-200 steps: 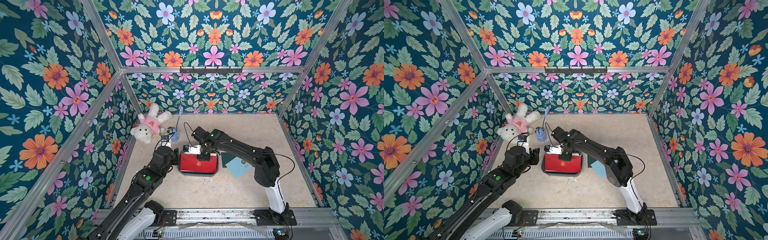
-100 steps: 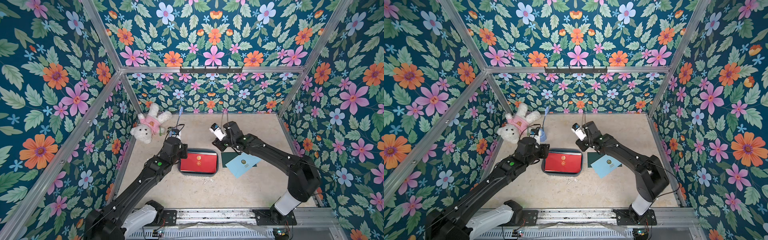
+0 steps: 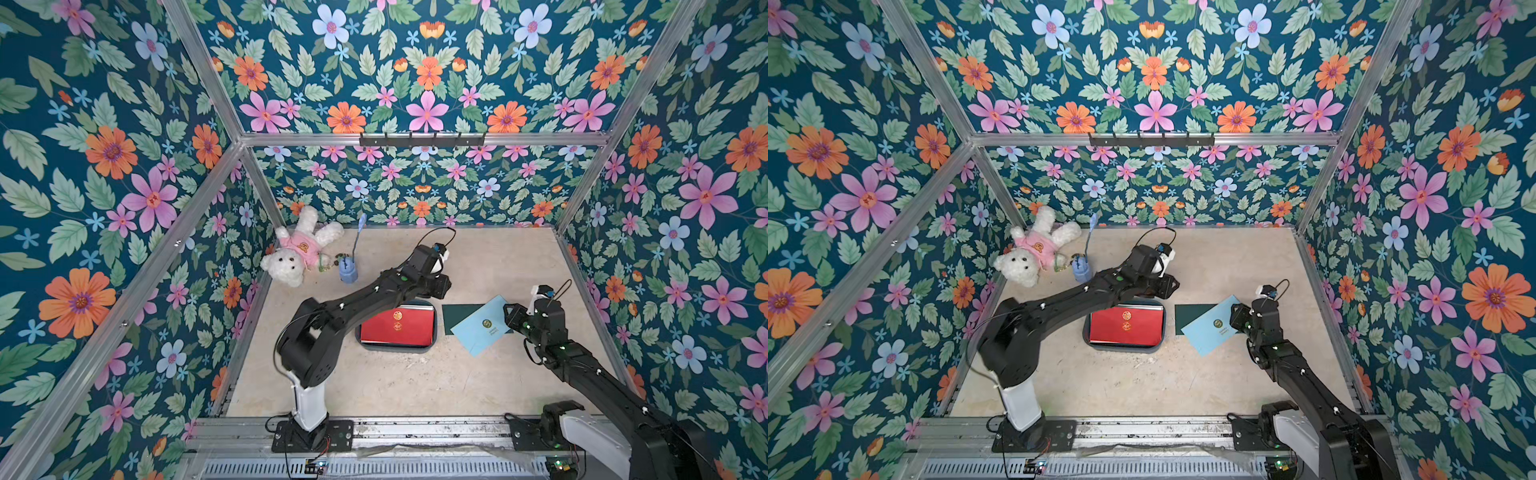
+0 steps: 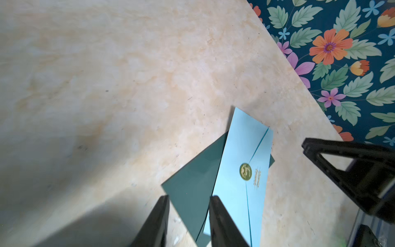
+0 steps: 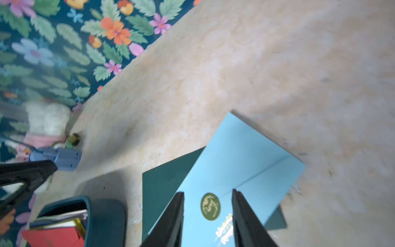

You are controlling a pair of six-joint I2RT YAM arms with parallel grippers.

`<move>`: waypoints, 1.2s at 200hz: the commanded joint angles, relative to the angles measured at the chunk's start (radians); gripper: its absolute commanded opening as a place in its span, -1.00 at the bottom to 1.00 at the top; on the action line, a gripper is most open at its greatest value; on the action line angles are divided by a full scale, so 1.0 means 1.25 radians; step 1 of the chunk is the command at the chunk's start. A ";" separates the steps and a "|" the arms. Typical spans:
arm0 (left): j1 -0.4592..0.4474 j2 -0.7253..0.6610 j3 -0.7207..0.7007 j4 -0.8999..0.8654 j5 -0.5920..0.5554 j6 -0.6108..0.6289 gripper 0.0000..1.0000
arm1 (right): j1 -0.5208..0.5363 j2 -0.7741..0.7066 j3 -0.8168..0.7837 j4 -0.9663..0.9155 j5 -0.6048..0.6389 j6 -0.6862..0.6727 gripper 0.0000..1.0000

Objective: Put the sealed envelopes into the storage box
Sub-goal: Pick up the envelope from the center of the board.

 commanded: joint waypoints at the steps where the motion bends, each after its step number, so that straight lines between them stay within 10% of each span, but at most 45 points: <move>1: -0.035 0.093 0.100 -0.031 0.058 0.008 -0.28 | -0.049 -0.033 -0.043 0.053 -0.021 0.104 -0.10; 84: -0.077 0.332 0.296 -0.072 0.125 -0.014 -0.39 | -0.172 0.142 -0.075 0.186 -0.143 0.138 -0.03; 240: -0.091 0.387 0.294 -0.094 0.113 -0.010 -0.42 | -0.214 0.265 -0.080 0.355 -0.326 0.185 -0.05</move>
